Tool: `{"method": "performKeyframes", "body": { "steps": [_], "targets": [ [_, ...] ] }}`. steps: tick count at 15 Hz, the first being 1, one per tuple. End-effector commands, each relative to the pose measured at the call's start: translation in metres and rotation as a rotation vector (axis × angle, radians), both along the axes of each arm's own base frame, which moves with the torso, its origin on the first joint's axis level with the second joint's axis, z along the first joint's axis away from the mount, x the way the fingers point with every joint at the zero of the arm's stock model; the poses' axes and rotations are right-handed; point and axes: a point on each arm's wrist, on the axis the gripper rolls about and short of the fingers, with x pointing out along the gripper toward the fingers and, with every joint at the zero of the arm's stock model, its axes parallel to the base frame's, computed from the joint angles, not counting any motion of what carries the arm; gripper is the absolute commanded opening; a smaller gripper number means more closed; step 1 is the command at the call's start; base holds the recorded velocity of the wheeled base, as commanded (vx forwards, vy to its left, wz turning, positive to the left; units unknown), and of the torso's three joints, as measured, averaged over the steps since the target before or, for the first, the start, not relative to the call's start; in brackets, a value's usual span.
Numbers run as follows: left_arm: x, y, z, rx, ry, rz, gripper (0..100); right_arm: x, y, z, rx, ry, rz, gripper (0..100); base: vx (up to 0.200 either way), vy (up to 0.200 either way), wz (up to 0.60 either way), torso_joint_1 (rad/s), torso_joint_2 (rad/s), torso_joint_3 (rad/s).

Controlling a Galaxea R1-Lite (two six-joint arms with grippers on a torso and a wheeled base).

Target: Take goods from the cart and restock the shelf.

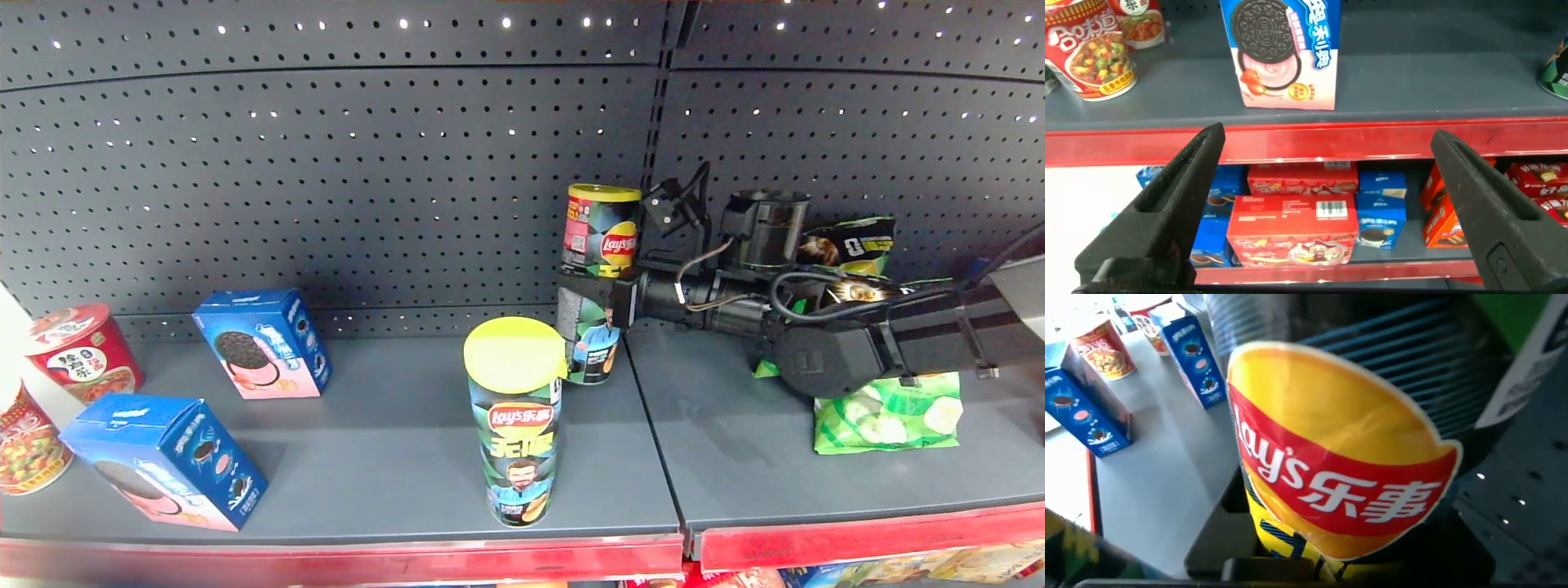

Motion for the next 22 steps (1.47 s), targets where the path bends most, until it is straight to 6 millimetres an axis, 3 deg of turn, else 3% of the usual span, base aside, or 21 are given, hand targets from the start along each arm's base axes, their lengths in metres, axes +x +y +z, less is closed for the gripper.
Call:
{"method": "performKeyframes", "body": {
  "steps": [1, 11, 22],
  "targets": [
    [0.000, 0.000, 0.000, 0.000, 0.002, 0.001, 100, 0.006, 0.005, -0.008, -0.005, 0.009, 0.002, 0, 0.000, 0.000, 0.00, 0.000, 0.00, 0.000],
    [0.000, 0.000, 0.000, 0.000, 0.002, 0.001, 100, 0.025, 0.026, -0.024, 0.011, 0.001, 0.011, 0, 0.000, 0.000, 0.00, 0.000, 0.00, 0.000],
    [0.000, 0.000, 0.000, 0.000, 0.002, 0.001, 100, 0.035, 0.032, -0.038, 0.015, 0.018, 0.013, 0, 0.000, 0.000, 0.00, 0.000, 0.00, 0.000]
  ]
}}
